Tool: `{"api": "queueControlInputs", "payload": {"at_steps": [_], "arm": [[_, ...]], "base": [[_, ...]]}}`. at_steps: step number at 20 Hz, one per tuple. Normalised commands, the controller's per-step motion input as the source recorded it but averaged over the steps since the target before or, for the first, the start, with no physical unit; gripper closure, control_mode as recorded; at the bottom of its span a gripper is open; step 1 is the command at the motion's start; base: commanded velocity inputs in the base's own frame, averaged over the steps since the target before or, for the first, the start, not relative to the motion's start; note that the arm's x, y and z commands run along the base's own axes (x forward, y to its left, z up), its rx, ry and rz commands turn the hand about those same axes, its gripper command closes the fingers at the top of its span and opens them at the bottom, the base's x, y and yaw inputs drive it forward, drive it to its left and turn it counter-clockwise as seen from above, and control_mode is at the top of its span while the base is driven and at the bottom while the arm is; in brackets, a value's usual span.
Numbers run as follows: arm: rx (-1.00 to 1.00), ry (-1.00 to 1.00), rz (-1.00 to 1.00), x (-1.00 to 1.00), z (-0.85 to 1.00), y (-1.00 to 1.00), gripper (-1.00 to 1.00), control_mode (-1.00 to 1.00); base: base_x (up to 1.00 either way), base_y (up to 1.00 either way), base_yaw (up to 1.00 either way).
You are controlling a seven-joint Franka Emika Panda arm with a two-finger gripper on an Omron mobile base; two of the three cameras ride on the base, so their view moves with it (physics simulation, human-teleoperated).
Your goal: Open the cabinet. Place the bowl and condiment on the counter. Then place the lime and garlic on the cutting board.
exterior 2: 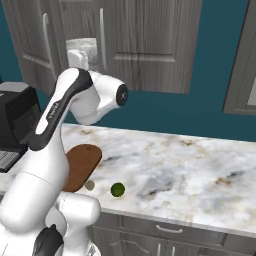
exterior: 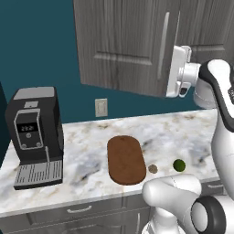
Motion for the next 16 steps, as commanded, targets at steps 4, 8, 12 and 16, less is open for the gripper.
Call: {"api": "queueControlInputs", "payload": {"at_steps": [4, 8, 12, 16], "arm": [[0.06, 0.31, 0.06, -0.53, 0.79, 0.61, -1.0, -1.0], [0.11, 0.37, 0.08, -0.52, 0.82, 0.6, -1.0, -1.0], [0.11, 0.43, 0.11, -0.59, 0.79, 0.63, -1.0, -1.0], [0.1, 0.42, 0.11, -0.62, 0.62, 0.69, -1.0, -1.0]], "base": [[0.0, 0.0, 0.0], [0.0, 0.0, 0.0], [0.0, 0.0, 0.0], [0.0, 0.0, 0.0]]}}
